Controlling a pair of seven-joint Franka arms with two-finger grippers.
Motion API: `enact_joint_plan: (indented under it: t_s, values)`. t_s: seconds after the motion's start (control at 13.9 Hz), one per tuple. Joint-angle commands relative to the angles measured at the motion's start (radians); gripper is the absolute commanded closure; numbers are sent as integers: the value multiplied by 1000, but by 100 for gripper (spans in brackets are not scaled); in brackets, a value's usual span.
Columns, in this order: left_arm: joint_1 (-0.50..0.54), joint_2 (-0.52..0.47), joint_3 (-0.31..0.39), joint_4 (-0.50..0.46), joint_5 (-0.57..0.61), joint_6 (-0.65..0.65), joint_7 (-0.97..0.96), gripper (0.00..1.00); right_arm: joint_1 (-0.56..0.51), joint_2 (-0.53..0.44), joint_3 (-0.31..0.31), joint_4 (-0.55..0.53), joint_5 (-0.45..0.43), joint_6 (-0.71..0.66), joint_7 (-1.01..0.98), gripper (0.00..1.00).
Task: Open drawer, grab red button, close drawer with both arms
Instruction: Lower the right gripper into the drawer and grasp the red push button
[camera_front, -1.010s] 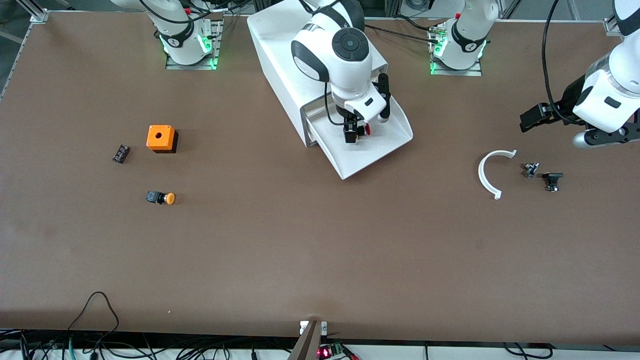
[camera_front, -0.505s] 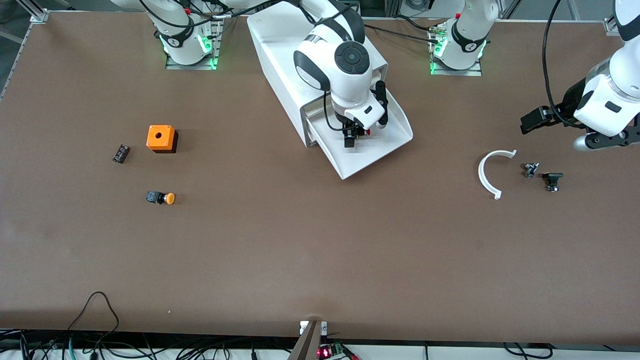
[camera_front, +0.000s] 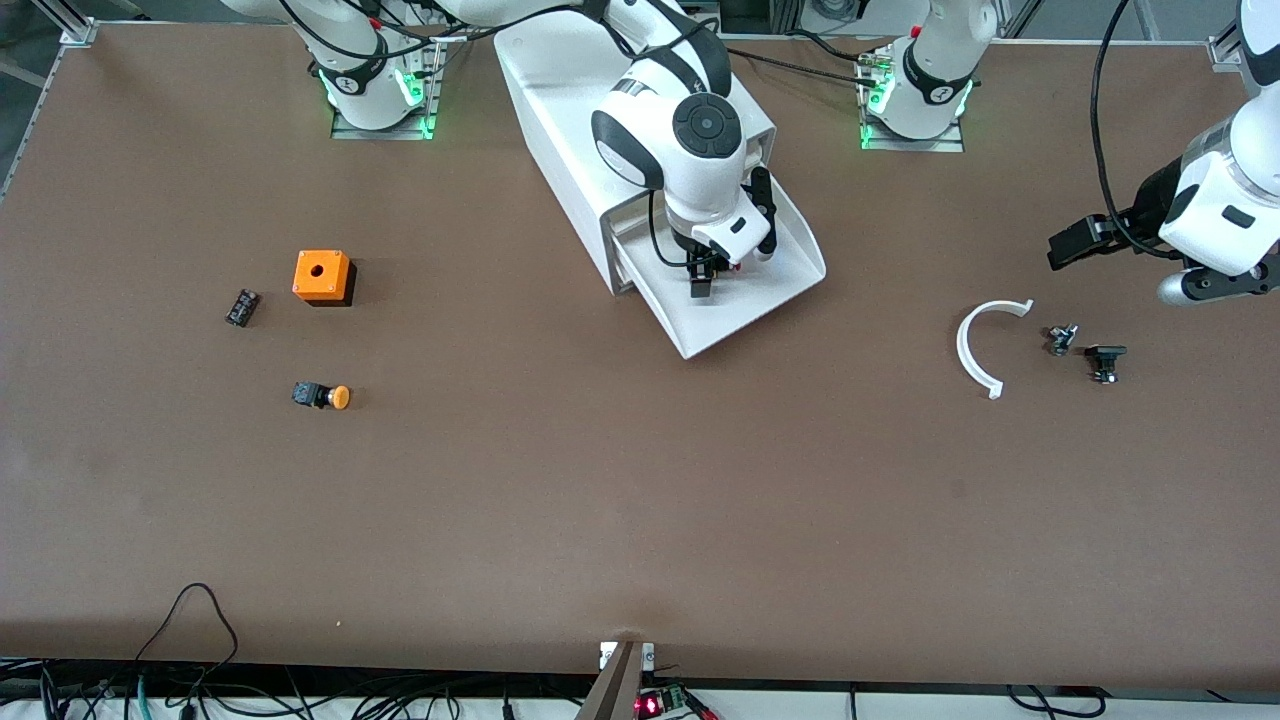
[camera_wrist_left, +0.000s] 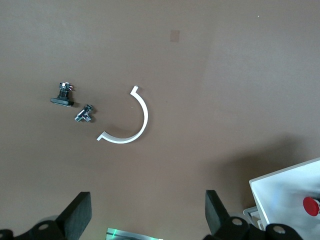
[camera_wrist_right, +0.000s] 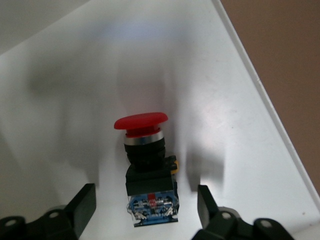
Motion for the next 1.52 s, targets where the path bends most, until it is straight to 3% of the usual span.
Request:
enact_joint_plan:
  t_s: [0.0, 0.72, 1.23, 1.44]
  values:
    - [2, 10, 2, 23, -18, -17, 3, 0, 12, 18, -2, 31, -15, 13, -12, 36]
    - [2, 10, 0, 23, -18, -18, 1, 0, 31, 18, 0, 34, -73, 18, 3, 77]
    - [2, 9, 2, 23, -18, -18, 0, 0, 37, -2, -45, 125, -70, 6, 176, 81]
    - [2, 9, 0, 23, -19, -20, 0, 0, -11, -66, -77, 139, -52, -2, 240, 81]
